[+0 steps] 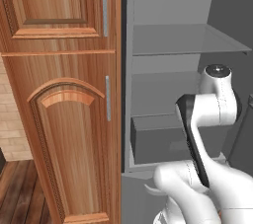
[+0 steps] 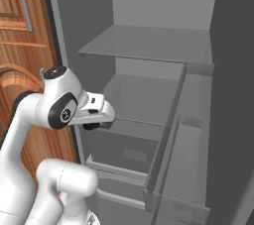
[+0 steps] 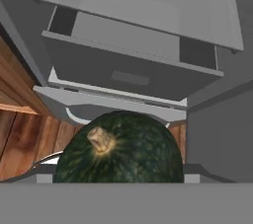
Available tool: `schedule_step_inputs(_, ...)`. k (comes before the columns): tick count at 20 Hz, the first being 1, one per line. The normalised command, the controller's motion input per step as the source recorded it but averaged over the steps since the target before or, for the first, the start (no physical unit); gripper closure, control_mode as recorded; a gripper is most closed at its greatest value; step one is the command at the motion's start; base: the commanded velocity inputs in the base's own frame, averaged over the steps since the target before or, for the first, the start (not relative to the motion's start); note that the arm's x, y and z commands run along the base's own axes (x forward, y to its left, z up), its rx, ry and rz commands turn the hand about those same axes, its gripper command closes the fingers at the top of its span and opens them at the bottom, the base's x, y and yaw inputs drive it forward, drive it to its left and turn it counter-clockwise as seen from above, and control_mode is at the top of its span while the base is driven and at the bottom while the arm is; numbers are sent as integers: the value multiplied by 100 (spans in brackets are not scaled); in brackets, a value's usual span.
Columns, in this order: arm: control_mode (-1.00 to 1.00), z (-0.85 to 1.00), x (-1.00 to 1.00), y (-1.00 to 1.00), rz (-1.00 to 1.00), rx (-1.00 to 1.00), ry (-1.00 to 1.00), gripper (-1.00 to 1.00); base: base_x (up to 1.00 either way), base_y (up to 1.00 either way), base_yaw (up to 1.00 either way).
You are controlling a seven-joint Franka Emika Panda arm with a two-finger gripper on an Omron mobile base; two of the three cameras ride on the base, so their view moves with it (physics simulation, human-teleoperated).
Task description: Place the cold items (lime and squash) from the fridge in one tupperware on the dining counter. Place the warm items (hot dog and kebab skewer) in the stove area in another tupperware.
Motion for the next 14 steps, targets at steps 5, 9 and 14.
schedule_step_inputs(5,-100,0,0,38,-11,-1,-4,100,0,0,0)
schedule_step_inputs(9,-100,0,0,29,-9,0,-2,100,0,0,0)
schedule_step_inputs(14,100,0,0,12,-5,0,-1,100,0,11,-9)
